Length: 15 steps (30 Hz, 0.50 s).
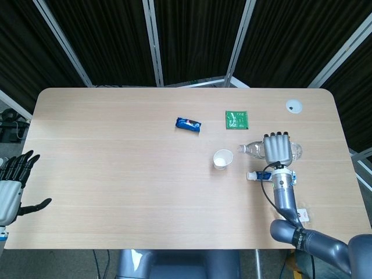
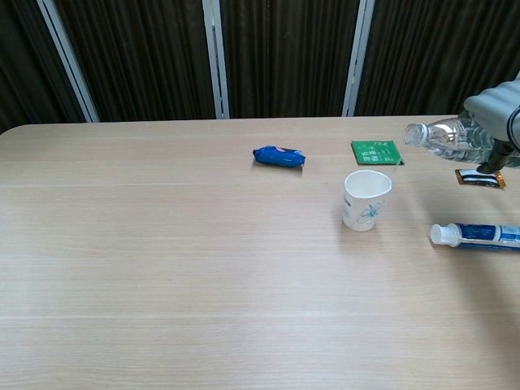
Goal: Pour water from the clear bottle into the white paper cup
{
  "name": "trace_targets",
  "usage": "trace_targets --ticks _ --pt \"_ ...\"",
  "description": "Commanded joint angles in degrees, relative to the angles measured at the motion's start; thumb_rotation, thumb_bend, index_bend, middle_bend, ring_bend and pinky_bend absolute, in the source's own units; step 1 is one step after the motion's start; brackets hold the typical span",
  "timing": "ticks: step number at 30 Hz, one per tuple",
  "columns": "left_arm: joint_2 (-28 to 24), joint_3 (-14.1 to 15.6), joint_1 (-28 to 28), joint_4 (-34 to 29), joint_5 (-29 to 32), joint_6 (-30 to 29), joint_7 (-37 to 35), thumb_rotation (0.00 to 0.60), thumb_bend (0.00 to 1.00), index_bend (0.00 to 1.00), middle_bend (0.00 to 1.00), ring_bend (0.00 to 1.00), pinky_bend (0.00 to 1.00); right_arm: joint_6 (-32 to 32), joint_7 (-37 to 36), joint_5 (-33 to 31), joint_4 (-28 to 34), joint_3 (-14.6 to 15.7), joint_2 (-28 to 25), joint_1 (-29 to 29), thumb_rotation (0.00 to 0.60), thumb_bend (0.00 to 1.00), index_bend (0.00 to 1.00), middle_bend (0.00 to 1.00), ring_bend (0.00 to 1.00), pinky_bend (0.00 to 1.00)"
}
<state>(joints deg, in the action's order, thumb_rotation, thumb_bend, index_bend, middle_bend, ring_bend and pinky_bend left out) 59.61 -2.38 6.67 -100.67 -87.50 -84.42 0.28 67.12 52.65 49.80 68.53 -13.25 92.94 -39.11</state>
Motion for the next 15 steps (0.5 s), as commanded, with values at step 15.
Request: trace_targets --ticks 15 --pt "-0.2 0.0 0.0 -0.1 -0.2 -0.2 -0.5 0.600 0.00 0.02 0.00 0.00 0.00 2.1 3.6 -0.5 2.1 0.1 0.1 -0.5 0.600 0.58 0.49 0.64 0.61 0.51"
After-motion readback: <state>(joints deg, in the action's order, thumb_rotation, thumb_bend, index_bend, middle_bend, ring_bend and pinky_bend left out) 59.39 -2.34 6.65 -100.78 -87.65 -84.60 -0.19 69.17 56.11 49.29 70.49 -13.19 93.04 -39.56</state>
